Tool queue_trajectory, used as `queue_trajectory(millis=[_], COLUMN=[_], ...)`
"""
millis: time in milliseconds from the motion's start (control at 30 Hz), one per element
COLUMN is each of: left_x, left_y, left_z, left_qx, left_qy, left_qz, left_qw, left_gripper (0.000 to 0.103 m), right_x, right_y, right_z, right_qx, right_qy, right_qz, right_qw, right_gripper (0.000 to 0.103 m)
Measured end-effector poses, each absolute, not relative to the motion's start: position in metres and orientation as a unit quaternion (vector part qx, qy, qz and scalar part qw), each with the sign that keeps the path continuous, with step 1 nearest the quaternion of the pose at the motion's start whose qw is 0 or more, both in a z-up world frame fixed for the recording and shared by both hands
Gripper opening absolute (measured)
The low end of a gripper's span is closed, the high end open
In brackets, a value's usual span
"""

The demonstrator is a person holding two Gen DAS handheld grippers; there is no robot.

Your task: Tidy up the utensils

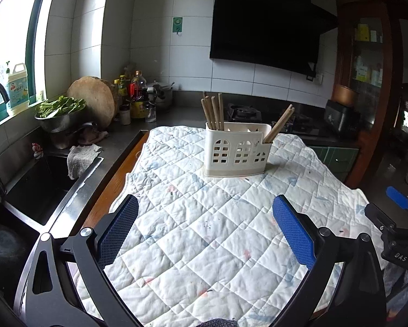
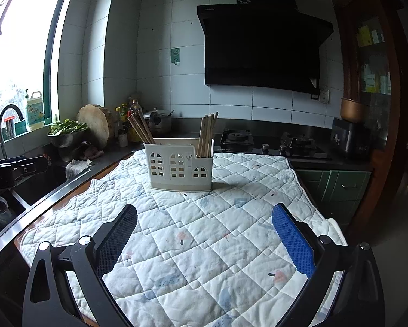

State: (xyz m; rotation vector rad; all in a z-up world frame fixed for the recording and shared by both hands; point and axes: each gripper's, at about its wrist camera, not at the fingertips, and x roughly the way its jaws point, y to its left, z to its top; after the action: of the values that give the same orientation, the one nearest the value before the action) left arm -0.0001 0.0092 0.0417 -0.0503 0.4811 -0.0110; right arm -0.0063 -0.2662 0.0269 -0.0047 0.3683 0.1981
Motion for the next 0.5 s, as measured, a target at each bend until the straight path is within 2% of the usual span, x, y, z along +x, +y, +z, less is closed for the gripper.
queue_trajectory(millis=[500], left_x=[-0.027], left_y=[-0.004], left_z=[0.045], left_qx=[-0.013], left_qy=[0.245], left_qz=[0.015], left_qw=[0.969], left_gripper=[0.098], right_x=[-0.031], right_y=[-0.282], right_z=[0.027], right_qx=[0.011], right_qy=[0.169], right_qz=[0.107], right_qw=[0.980], right_gripper=[0.096])
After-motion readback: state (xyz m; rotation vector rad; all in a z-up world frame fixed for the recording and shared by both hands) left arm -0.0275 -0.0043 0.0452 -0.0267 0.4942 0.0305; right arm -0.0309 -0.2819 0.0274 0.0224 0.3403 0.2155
